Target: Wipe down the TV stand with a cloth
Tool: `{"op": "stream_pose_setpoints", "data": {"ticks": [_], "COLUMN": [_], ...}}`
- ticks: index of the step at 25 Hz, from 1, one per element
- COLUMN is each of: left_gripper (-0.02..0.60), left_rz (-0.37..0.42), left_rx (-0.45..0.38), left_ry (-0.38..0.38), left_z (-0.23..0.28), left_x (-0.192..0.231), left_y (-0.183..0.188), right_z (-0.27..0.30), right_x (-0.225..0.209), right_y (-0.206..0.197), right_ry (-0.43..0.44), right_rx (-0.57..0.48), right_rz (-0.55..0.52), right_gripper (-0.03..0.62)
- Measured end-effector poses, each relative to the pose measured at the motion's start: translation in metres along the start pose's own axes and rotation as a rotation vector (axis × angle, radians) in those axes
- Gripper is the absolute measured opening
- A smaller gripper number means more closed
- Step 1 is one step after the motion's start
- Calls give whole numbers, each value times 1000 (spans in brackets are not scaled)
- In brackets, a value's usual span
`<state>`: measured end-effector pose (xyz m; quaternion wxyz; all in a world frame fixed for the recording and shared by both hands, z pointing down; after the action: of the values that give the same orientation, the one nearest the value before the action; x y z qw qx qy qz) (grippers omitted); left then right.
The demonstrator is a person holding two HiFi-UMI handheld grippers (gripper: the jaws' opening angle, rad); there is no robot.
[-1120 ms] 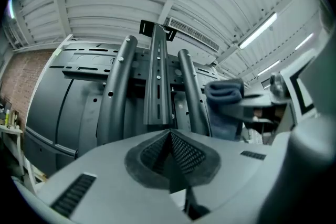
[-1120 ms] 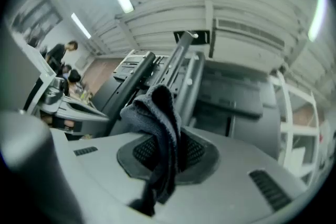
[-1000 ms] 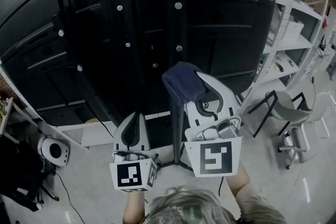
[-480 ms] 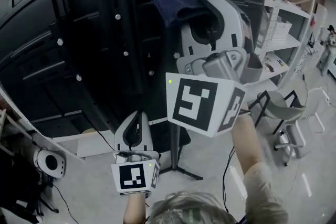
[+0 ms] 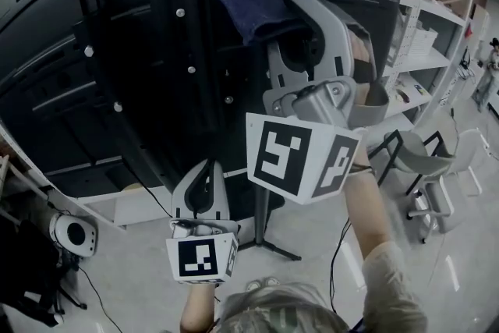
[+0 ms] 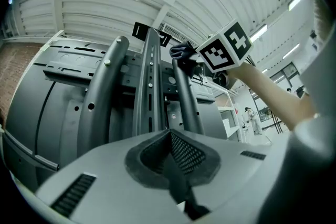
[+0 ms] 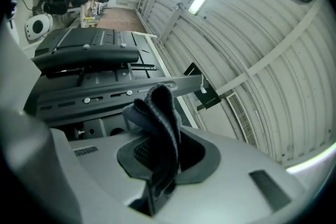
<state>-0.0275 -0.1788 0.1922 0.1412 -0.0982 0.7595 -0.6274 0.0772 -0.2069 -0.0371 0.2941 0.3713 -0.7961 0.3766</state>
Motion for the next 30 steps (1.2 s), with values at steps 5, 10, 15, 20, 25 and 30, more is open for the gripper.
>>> {"op": "stream_pose_setpoints", "data": {"ticks": [5,10,15,20,25,30], "left_gripper": [15,15,15,15,15,15], "left_rz": [-3,-10,-19,-20,-22,-17], "left_rx": [20,24,24,39,53,77], "left_ry": [-10,-14,-11,-14,-9,-9], "left_z": [-2,-3,-4,-3,-4,-4], "left_x": [-4,-3,0,-4,-2,-2], "left_y": [-5,-8,-10,-16,-22,-31], "right_z": [-11,-19,-24,-33,-43,-53], "right_x": [16,26,42,53,66,77], "right_y": [-5,-11,-17,-23,-30,-36], "right_ry": [59,72,115,141,168,213], "right_rx": [14,29,50,68,86,109], "right_rz": [-11,-13,-26,-34,-31,16], "right_gripper": [57,57,57,57,57,57]}}
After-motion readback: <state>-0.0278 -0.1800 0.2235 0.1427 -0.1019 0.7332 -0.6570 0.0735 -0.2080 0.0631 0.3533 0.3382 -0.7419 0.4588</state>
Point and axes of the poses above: the fingertips, and each gripper's own axes: z forward along the fingers, x to its left, y out of its top, the point moved 1 cm from there along -z, backward along the fingers, and after that the axes turned 3 degrees about x, right-handed, at the moved point
